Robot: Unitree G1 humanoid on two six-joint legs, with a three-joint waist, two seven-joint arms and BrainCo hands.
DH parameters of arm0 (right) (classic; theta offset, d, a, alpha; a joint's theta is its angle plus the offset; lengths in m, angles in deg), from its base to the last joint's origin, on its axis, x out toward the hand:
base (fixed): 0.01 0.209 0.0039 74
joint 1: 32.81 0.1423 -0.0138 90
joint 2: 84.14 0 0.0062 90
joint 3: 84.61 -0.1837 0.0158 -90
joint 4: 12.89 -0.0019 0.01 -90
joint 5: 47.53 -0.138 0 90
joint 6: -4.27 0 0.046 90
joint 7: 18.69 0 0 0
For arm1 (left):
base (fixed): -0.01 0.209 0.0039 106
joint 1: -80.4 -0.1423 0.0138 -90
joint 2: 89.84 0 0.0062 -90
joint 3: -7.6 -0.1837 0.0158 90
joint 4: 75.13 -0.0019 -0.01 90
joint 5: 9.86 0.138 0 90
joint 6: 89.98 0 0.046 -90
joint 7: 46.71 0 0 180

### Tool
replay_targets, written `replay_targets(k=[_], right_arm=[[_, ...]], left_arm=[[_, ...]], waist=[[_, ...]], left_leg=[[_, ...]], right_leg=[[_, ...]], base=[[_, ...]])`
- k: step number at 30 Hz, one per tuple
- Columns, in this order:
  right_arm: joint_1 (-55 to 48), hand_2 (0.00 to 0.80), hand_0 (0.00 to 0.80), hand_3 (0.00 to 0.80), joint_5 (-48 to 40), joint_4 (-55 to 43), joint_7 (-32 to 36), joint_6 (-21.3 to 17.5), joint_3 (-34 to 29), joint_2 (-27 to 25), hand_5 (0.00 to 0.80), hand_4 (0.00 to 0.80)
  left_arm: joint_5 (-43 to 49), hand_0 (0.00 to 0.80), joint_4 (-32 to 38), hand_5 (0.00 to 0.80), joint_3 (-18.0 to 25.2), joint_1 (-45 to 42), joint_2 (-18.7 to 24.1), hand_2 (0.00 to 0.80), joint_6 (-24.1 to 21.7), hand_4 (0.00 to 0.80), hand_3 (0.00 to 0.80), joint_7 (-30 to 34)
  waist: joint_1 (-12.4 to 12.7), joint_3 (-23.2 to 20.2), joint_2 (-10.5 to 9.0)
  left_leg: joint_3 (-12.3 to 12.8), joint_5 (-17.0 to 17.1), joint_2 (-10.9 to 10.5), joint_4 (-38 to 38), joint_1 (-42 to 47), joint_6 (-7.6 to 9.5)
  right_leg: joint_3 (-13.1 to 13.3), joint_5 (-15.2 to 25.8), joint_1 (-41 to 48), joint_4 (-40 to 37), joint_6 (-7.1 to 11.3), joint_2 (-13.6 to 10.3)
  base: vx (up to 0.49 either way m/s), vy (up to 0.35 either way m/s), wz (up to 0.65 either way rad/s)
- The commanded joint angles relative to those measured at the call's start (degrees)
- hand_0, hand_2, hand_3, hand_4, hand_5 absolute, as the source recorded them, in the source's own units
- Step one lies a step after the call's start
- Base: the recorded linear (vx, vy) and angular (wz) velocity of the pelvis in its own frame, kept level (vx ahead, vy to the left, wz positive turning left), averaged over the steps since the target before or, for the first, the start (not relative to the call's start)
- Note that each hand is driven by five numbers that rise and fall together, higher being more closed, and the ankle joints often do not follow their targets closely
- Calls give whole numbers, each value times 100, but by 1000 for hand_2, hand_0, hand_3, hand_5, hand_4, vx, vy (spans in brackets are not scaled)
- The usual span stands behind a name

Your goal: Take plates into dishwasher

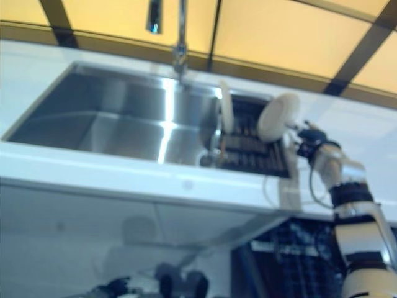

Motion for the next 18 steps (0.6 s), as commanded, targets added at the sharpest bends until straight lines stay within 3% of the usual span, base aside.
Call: replay_targets(k=[1, 18], right_arm=[[818, 0, 0, 0, -45, 207, -46, -377, 3, -435, 0, 0], [946, 0, 0, 0, 57, 350, -129, -469, 30, -406, 0, 0]], left_arm=[[-82, 0, -186, 0, -325, 55, 61, 0, -80, 0, 0, 9], [-106, 0, -124, 0, -391, 73, 73, 0, -122, 0, 0, 30]], waist=[[265, -147, 174], [329, -9, 170]], left_leg=[[-171, -817, -185, 61, 133, 285], [-259, -856, -204, 204, 24, 299]], right_leg=[[-260, -857, -54, 1153, 255, -312], [-249, -847, -134, 1212, 252, -314]], base=[[0, 0, 0], [4, -2, 0]])
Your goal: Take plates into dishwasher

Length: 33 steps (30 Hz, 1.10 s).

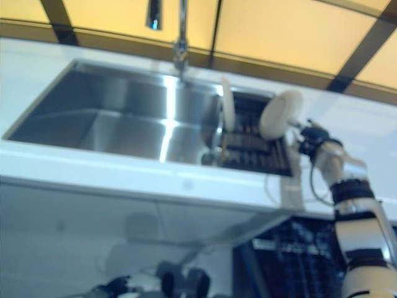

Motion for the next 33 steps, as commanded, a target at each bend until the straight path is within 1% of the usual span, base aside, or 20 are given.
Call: replay_targets(k=[1, 4, 8, 10, 11, 13, 14, 16, 17, 18, 19, 21, 22, 24, 25, 26, 28, 29, 31, 33], right_arm=[[795, 0, 0, 0, 40, 192, -31, -419, 29, -407, 0, 0], [794, 0, 0, 0, 70, 210, -18, -406, 35, -429, 0, 0], [791, 0, 0, 0, 106, 273, 17, -420, 21, -463, 0, 0], [740, 0, 0, 0, 125, 284, 62, -443, 6, -497, 0, 0], [674, 0, 0, 0, 173, 272, 118, -477, -26, -538, 0, 0], [606, 0, 0, 0, 160, 222, 196, -481, -49, -568, 0, 0], [580, 0, 0, 0, 212, 208, 217, -458, -84, -575, 0, 0], [569, 0, 0, 0, 261, 220, 237, -451, -106, -563, 0, 0], [601, 0, 0, 0, 284, 240, 237, -435, -94, -537, 0, 0], [661, 0, 0, 0, 292, 288, 229, -427, -61, -515, 0, 0], [699, 0, 0, 0, 281, 283, 226, -371, -40, -516, 0, 0], [720, 0, 0, 0, 297, 310, 302, -269, -9, -555, 0, 0], [736, 0, 0, 0, 281, 331, 343, -231, 3, -586, 0, 0], [726, 0, 0, 0, 349, 330, 409, -132, -36, -639, 0, 0], [690, 0, 0, 0, 324, 279, 385, -92, -56, -659, 0, 0], [654, 0, 0, 0, 297, 155, 290, -18, -73, -669, 0, 0], [613, 0, 0, 0, 298, 89, 201, 15, -92, -658, 0, 0], [606, 0, 0, 0, 283, 102, 176, 7, -73, -652, 0, 0], [630, 0, 0, 0, 270, 147, 151, -34, -77, -618, 0, 0], [629, 0, 0, 0, 322, 136, 133, -17, -94, -600, 0, 0]], left_arm=[[-66, 0, -131, 0, -391, 65, 62, 0, -64, 0, 0, 19], [-50, 0, -151, 0, -401, 41, 53, 0, -96, 0, 0, 25], [-26, 0, -175, 0, -429, 54, 27, 0, -145, 0, 0, 65], [-24, 0, -173, 0, -455, 56, 7, 0, -143, 0, 0, 62], [-10, 0, -175, 0, -462, 28, -12, 0, -149, 0, 0, 27], [-65, 0, -172, 0, -480, 21, -11, 0, -112, 0, 0, -24], [-70, 0, -178, 0, -466, 33, -6, 0, -79, 0, 0, -31], [-57, 0, -171, 0, -423, 24, 0, 0, -54, 0, 0, -22], [-59, 0, -161, 0, -383, 11, 3, 0, -34, 0, 0, -22], [-40, 0, -157, 0, -334, 5, 9, 0, 1, 0, 0, 0], [8, 0, -165, 0, -290, -4, 10, 0, 25, 0, 0, 7], [45, 0, -185, 0, -257, -22, -17, 0, 78, 0, 0, 0], [36, 0, -197, 0, -266, -22, -33, 0, 93, 0, 0, -15], [33, 0, -245, 0, -297, -11, -83, 0, 106, 0, 0, -71], [18, 0, -265, 0, -327, 5, -95, 0, 135, 0, 0, -87], [25, 0, -258, 0, -318, 21, -83, 0, 157, 0, 0, -77], [73, 0, -243, 0, -291, 38, -50, 0, 168, 0, 0, -18], [77, 0, -278, 0, -288, 54, -56, 0, 125, 0, 0, 3], [18, 0, -273, 0, -269, 97, -60, 0, 127, 0, 0, 81], [86, 0, -262, 0, -274, 162, -81, 0, 129, 0, 0, 218]], waist=[[304, -105, 123], [307, -92, 121], [304, -87, 149], [284, -92, 173], [254, -88, 189], [224, -50, 213], [218, -42, 228], [227, -40, 242], [248, -32, 273], [272, -42, 330], [279, -60, 343], [275, -142, 367], [265, -173, 376], [238, -212, 367], [221, -225, 359], [200, -212, 379], [161, -242, 349], [134, -306, 317], [105, -351, 319], [64, -409, 334]], left_leg=[[-251, -868, -180, 180, 43, 297], [-278, -899, -201, 253, 32, 329], [-367, -960, -267, 392, -15, 403], [-453, -980, -328, 440, -32, 465], [-523, -1004, -381, 483, -21, 512], [-570, -1090, -463, 593, 5, 577], [-567, -1132, -489, 654, 21, 600], [-536, -1174, -500, 700, 42, 604], [-477, -1203, -486, 749, 59, 595], [-424, -1222, -442, 775, 92, 561], [-369, -1251, -419, 823, 108, 523], [-269, -1295, -388, 901, 125, 442], [-228, -1321, -384, 933, 145, 417], [-211, -1364, -414, 942, 226, 405], [-218, -1376, -423, 951, 281, 401], [-218, -1403, -391, 957, 353, 401], [-280, -1451, -405, 970, 369, 434], [-333, -1473, -392, 980, 386, 401], [-325, -1474, -358, 912, 461, 354], [-310, -1509, -332, 904, 510, 311]], right_leg=[[-233, -838, -132, 1239, 259, -307], [-226, -810, -160, 1370, 263, -356], [-169, -718, -208, 1730, 239, -486], [-119, -598, -310, 2233, 224, -611], [-63, -418, -391, 2683, 218, -709], [12, -171, -655, 3584, 225, -952], [45, -187, -715, 3771, 210, -1024], [35, -176, -759, 3774, 227, -1057], [8, -209, -814, 3571, 241, -1031], [-21, -259, -849, 3208, 247, -926], [-37, -348, -831, 2678, 267, -797], [-2, -330, -779, 1348, 357, -505], [49, -222, -756, 847, 414, -397], [203, 41, -803, 267, 534, -253], [280, 131, -878, 90, 557, -204], [307, 157, -980, 267, 532, -179], [456, 94, -892, 274, 479, -187], [425, 110, -688, 272, 454, -211], [343, 4, -560, 339, 439, -212], [325, -135, -486, 378, 387, -220]], base=[[0, 0, 0], [29, 60, 0], [25, 113, 0], [37, 143, 0], [53, 153, -5], [40, 147, 5], [18, 80, 21], [23, 29, 17], [31, 1, 6], [38, -52, -5], [54, -97, -13], [74, -127, -22], [100, -138, -32], [119, -156, -25], [151, -198, -6], [147, -185, -1], [185, -201, 10], [242, -250, 32], [224, -223, 29], [181, -151, -5]])
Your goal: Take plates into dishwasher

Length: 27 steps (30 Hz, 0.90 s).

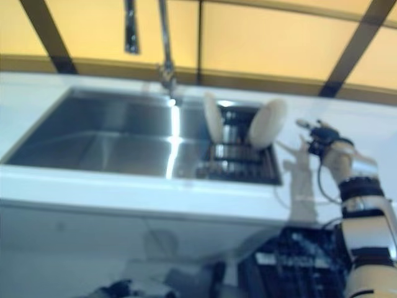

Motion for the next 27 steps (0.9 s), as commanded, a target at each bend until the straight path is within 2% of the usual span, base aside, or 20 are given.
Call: replay_targets(k=[1, 7, 13, 27], right_arm=[[556, 0, 0, 0, 18, -201, -112, -204, 6, -347, 0, 0], [340, 0, 0, 0, -45, -335, -237, -253, 7, -340, 0, 0], [177, 0, 0, 0, -30, -461, -261, -246, -91, -374, 0, 0], [-30, 0, 0, 0, -37, -589, -116, -218, -104, -409, 0, 0]], left_arm=[[71, 0, -85, 0, -198, 200, 45, 0, -18, 0, 0, 190], [21, 0, -73, 0, -236, 73, -68, 0, -180, 0, 0, 136], [80, 0, -130, 0, -222, 21, -20, 0, -215, 0, 0, 130], [204, 0, -151, 0, -248, 48, -61, 0, -204, 0, 0, 130]], waist=[[72, -261, -4], [-6, -311, 37], [-30, -251, 51], [-43, -176, -19]], left_leg=[[66, -644, -655, 302, -254, 811], [195, -712, -601, 316, -154, 754], [190, -703, -598, 342, -132, 753], [216, -673, -594, 279, -78, 748]], right_leg=[[220, 17, 32, 174, -317, -88], [226, -56, -31, 291, -316, -113], [205, -54, -209, 561, -256, -166], [83, -5, -294, 654, -217, -188]], base=[[156, -104, 1], [97, -48, -1], [6, -2, 3], [-7, 5, 4]])
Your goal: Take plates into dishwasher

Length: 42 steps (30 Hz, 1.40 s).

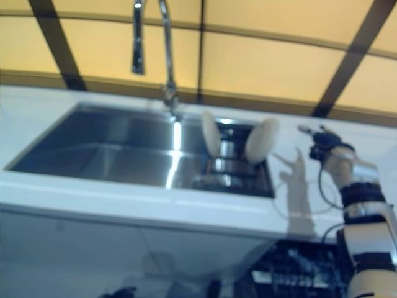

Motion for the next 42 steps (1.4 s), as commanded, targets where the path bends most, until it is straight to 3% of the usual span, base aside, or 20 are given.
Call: replay_targets(k=[1, 18, 42], right_arm=[[318, 0, 0, 0, -39, -354, 61, -198, -110, -371, 0, 0], [87, 0, 0, 0, 36, -448, 259, -22, -89, -274, 0, 0], [54, 0, 0, 0, 20, -459, 182, -103, -103, -96, 0, 0]], left_arm=[[164, 0, -82, 0, -240, 94, 47, 0, -78, 0, 0, -5], [226, 0, -145, 0, -227, 117, 35, 0, -85, 0, 0, 1], [218, 0, -174, 0, -314, 30, -35, 0, -156, 0, 0, -11]], waist=[[21, 164, 204], [22, 223, 170], [17, 231, 290]], left_leg=[[377, -435, -343, -326, 322, 550], [380, -463, -331, -384, 390, 529], [340, -496, -320, -454, 464, 466]], right_leg=[[119, -93, -181, 445, -84, 98], [59, -68, -246, 467, -71, 80], [77, -175, -413, 667, -119, 74]], base=[[0, 0, 0], [12, 1, 3], [27, -4, 2]])
